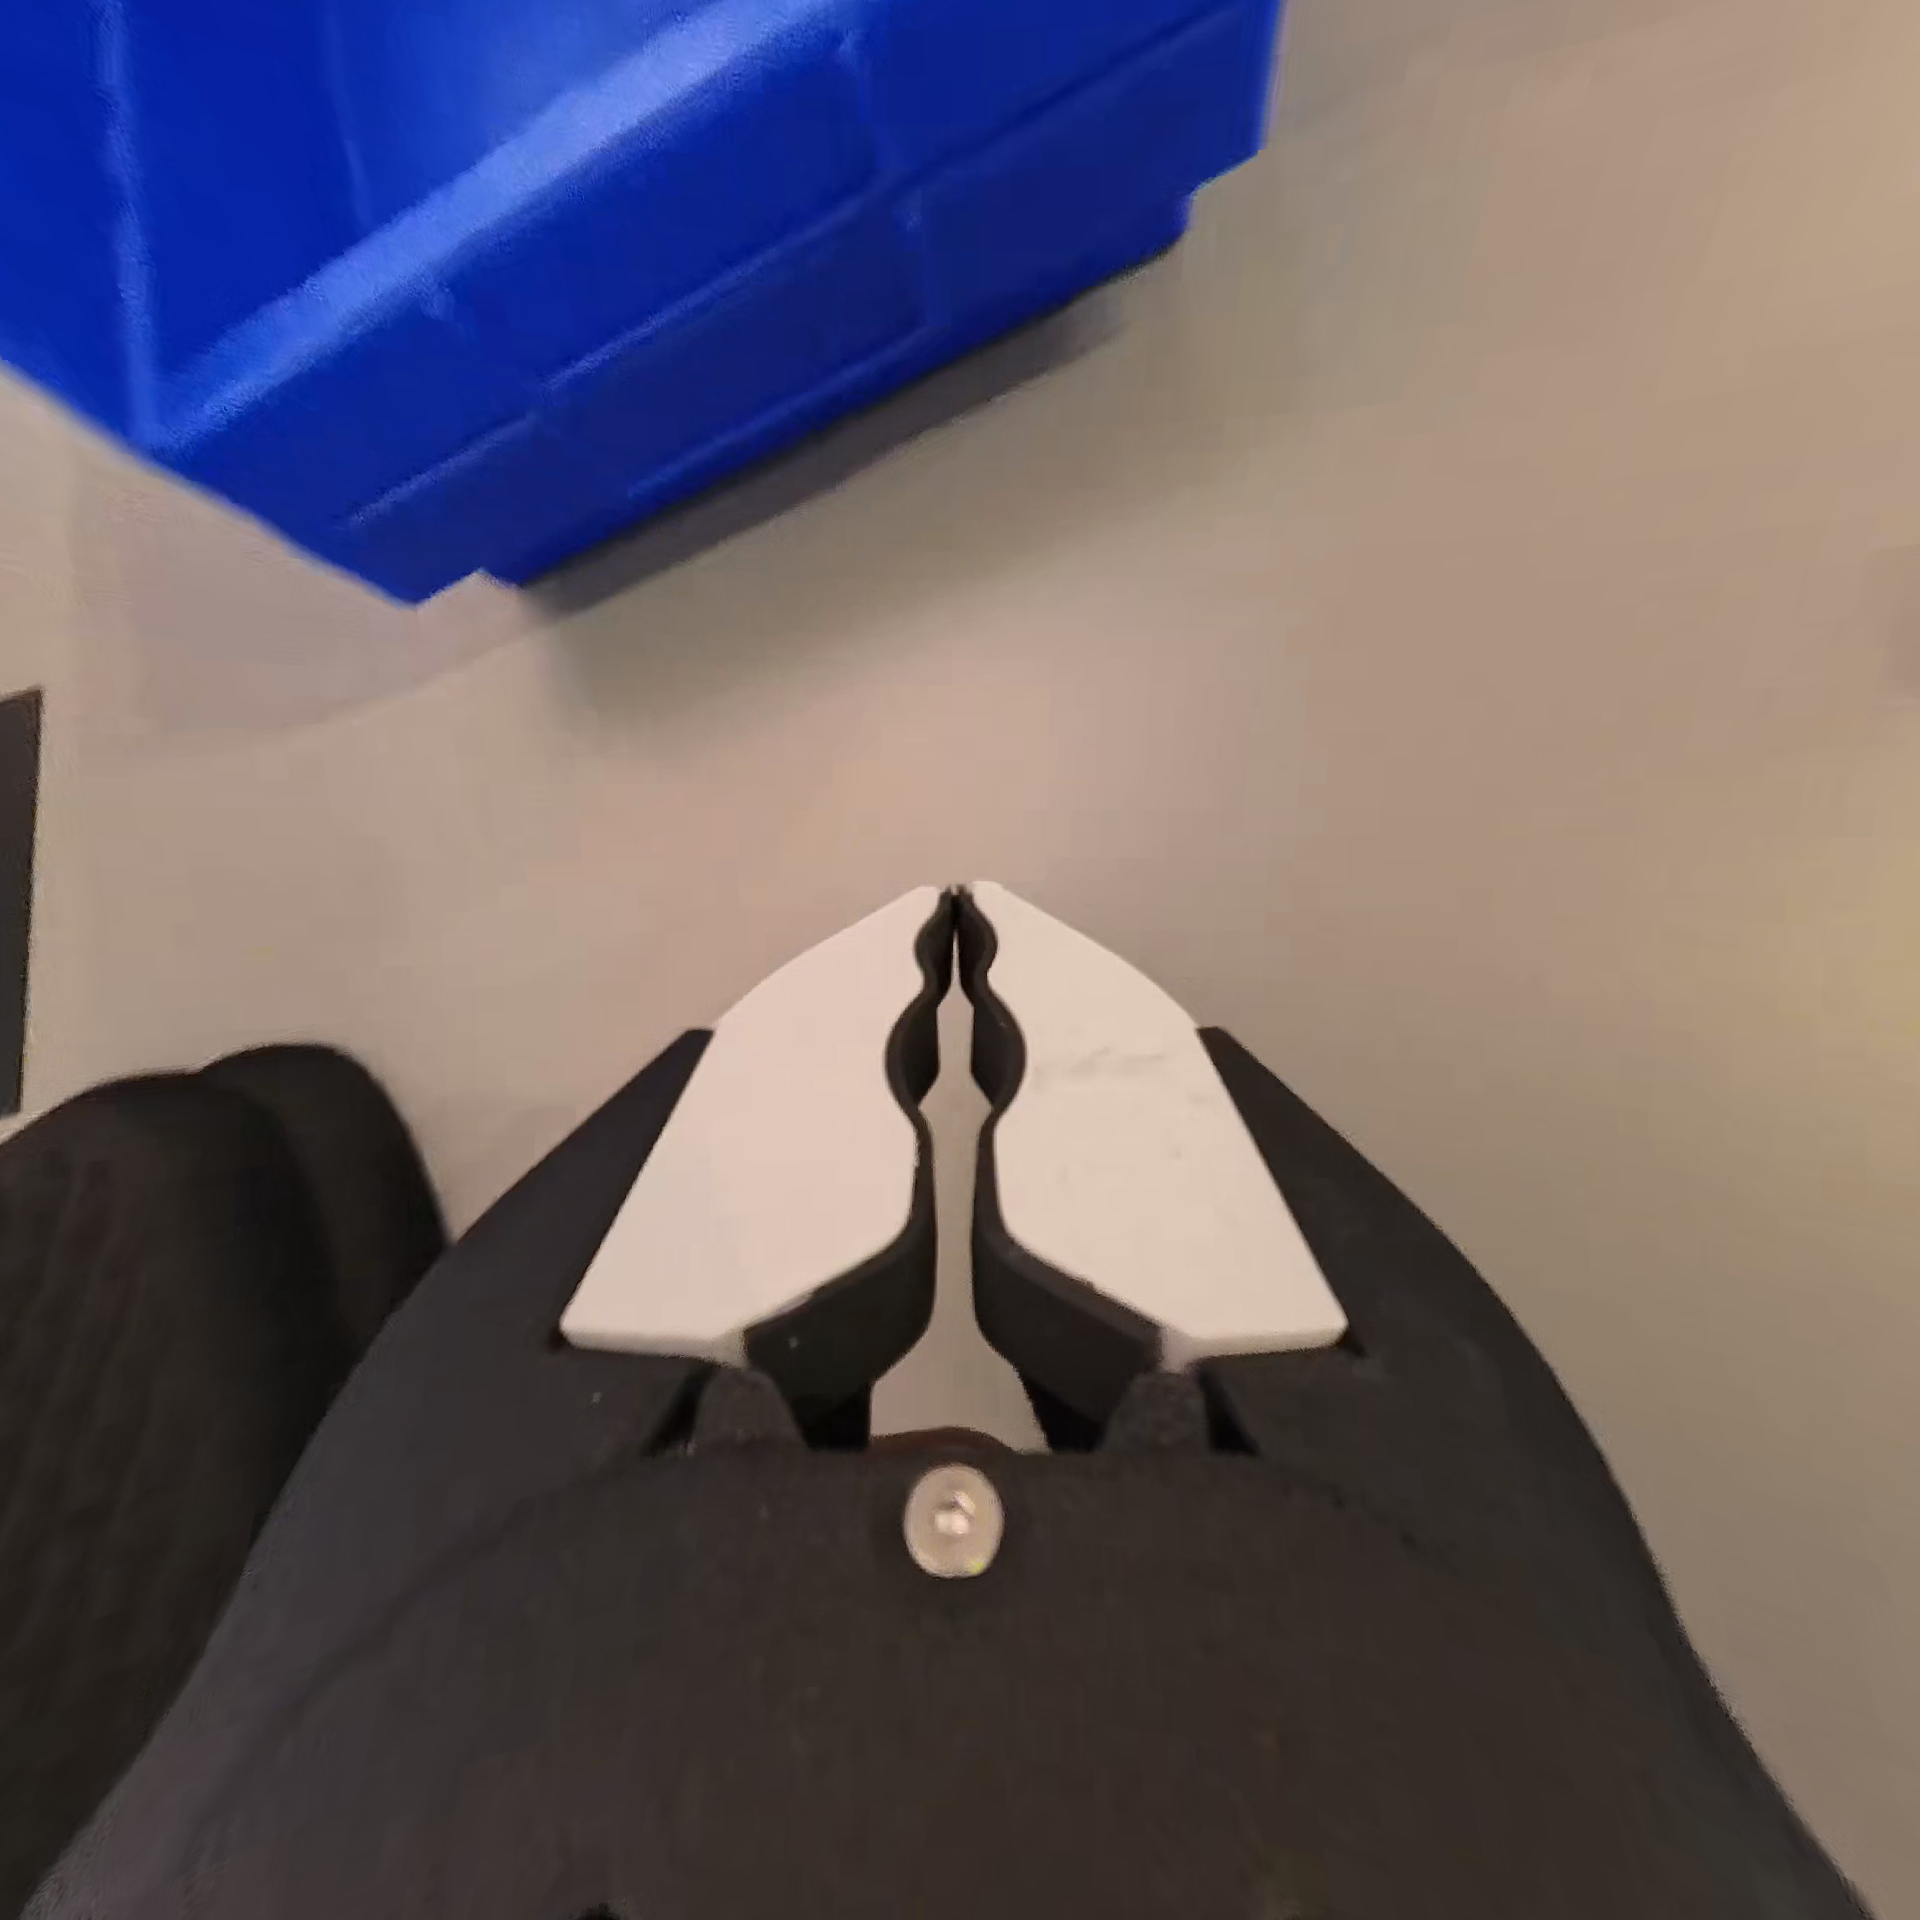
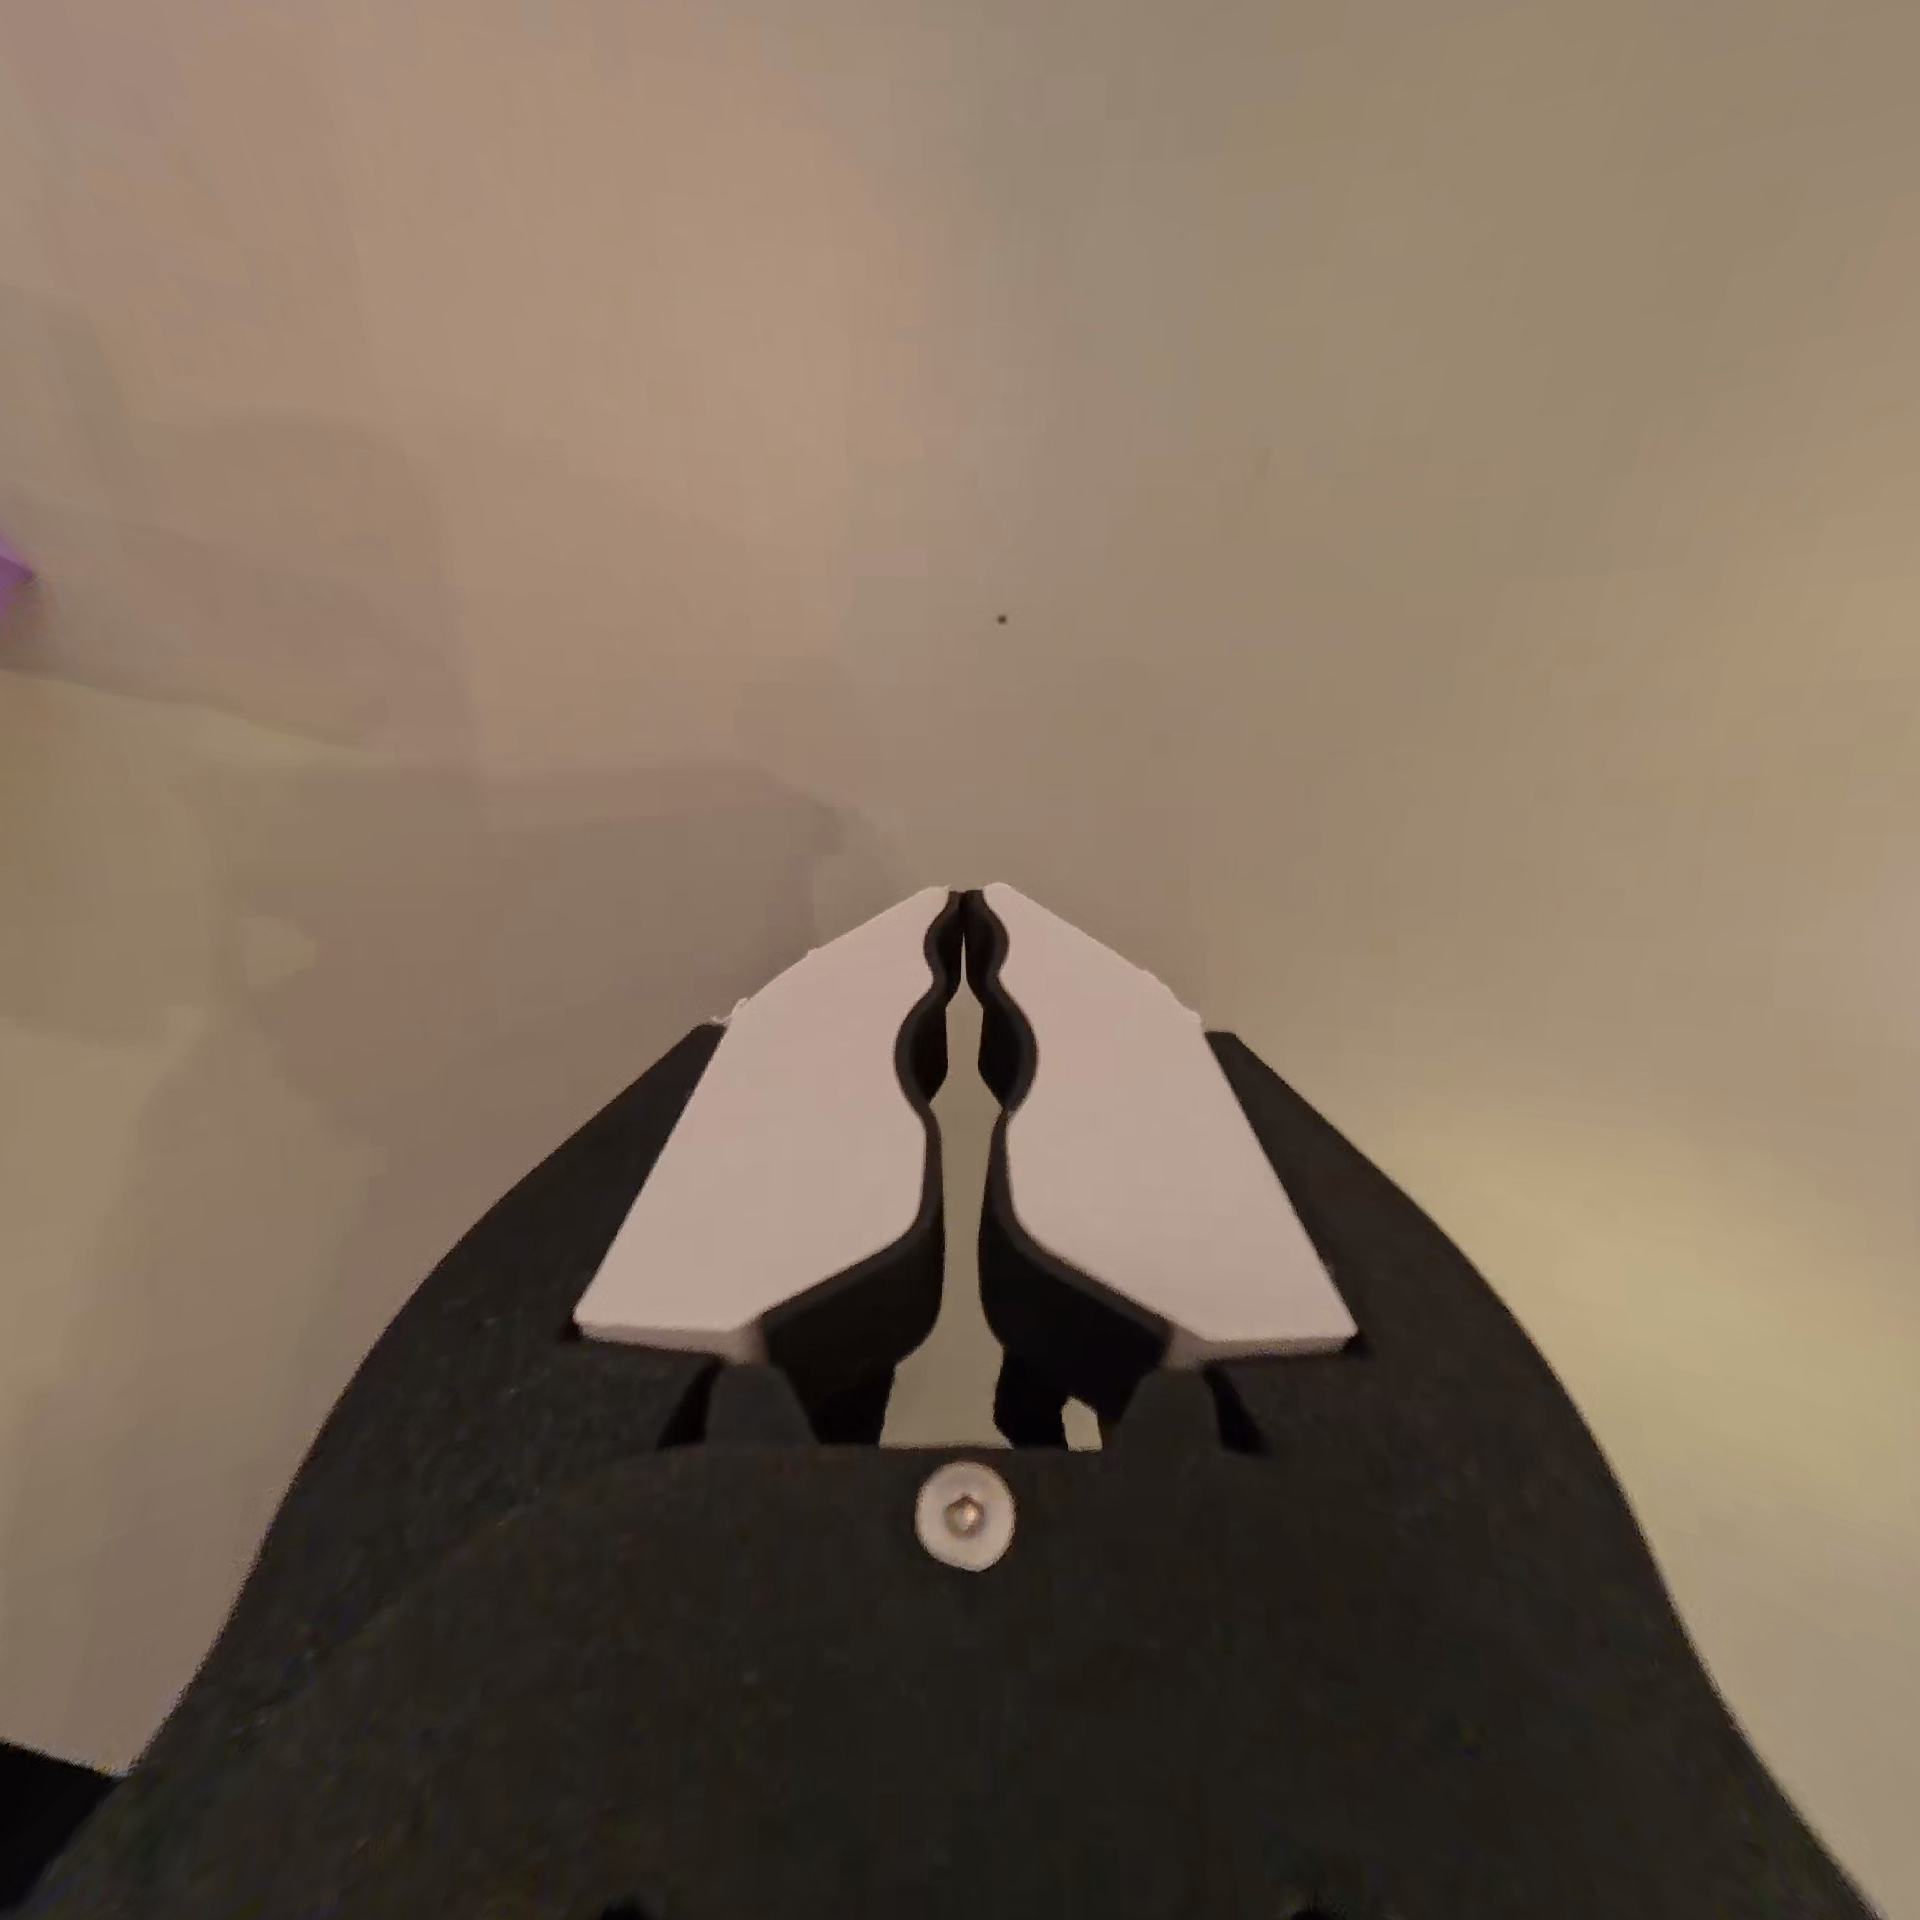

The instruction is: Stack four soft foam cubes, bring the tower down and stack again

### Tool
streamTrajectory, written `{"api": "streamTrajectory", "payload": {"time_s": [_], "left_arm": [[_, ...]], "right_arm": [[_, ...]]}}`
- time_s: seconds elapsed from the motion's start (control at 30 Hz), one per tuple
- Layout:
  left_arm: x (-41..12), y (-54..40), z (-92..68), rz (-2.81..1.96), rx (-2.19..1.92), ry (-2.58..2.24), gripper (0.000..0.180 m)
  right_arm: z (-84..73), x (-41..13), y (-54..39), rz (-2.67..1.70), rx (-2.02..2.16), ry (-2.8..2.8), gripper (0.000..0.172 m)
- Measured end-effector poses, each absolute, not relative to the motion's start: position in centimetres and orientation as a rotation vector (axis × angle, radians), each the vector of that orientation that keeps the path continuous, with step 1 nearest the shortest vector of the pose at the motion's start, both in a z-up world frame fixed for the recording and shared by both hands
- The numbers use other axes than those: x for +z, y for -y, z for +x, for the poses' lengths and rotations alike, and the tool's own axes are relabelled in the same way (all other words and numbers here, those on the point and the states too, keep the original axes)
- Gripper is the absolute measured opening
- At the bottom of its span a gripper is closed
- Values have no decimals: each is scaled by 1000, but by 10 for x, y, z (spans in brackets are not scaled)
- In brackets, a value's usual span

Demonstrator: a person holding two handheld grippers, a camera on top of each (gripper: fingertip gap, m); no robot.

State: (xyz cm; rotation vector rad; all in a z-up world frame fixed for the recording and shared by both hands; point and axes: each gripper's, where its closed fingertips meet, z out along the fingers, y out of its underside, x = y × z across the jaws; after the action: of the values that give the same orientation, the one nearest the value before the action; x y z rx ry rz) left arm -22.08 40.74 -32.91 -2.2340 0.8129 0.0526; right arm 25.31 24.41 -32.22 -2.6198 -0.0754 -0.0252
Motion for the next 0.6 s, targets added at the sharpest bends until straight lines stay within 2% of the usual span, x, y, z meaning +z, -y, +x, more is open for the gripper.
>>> {"api": "streamTrajectory", "payload": {"time_s": [0.17, 0.37, 0.6], "left_arm": [[-321, -414, -245, -2220, -50, -671, 0], [-325, -420, -240, -2213, -46, -718, 0], [-326, -427, -232, -2203, -76, -732, 0]], "right_arm": [[241, -330, -245, -2650, 43, 20, 0], [208, -341, -261, -2687, 74, 42, 0], [114, -349, -305, -2700, 182, 190, 0]]}}
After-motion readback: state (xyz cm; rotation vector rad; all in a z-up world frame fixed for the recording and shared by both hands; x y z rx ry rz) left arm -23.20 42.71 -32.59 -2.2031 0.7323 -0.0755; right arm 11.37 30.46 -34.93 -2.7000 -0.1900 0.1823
